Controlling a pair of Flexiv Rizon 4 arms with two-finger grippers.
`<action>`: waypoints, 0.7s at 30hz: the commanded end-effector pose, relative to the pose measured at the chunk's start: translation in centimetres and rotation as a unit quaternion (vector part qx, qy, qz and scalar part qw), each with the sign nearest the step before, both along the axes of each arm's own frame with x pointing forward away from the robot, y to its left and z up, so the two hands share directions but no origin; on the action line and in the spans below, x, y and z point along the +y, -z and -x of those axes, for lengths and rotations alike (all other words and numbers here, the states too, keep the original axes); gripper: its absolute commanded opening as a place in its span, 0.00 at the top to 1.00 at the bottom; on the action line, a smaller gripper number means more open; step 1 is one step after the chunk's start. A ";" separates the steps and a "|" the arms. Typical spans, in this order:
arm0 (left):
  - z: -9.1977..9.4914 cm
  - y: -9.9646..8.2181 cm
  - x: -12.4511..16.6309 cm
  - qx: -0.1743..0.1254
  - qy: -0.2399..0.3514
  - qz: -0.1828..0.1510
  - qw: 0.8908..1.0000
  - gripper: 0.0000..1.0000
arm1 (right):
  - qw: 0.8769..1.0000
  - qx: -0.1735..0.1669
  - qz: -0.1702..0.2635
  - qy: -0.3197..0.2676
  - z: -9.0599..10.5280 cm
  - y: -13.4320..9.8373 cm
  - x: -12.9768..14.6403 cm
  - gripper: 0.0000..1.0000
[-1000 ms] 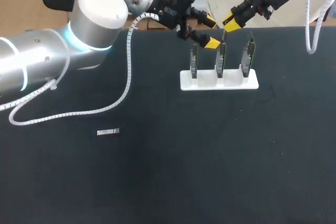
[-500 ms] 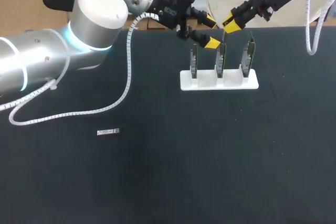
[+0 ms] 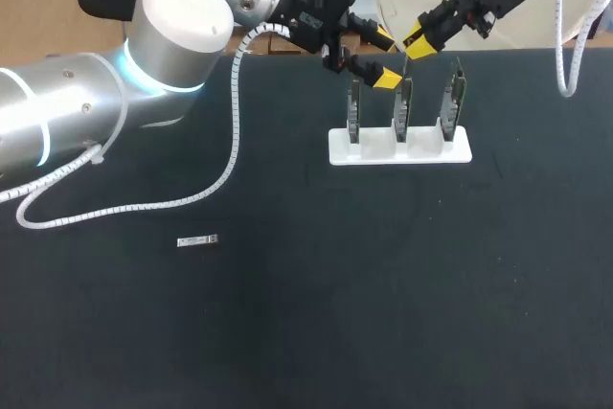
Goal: Pick up the optical module with the left hand, and insert it into the network port with the right hand.
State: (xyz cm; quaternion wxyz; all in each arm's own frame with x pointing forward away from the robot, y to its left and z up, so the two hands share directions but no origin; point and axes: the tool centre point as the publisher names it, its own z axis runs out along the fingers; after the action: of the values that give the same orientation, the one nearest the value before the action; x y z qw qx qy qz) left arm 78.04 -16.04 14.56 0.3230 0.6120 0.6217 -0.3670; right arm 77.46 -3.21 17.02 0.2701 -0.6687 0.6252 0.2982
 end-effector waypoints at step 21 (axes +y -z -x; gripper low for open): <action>-0.2 0.0 -0.1 0.002 0.002 -0.002 1.000 0.00 | 1.000 -0.001 0.005 0.000 0.0 0.2 -0.1 1.00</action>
State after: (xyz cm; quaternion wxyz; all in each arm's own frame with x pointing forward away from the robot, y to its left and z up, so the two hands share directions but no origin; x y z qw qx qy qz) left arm 78.04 -16.04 14.56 0.3230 0.6120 0.6217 -0.3670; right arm 77.47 -3.39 16.84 0.2674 -0.6704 0.6259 0.2954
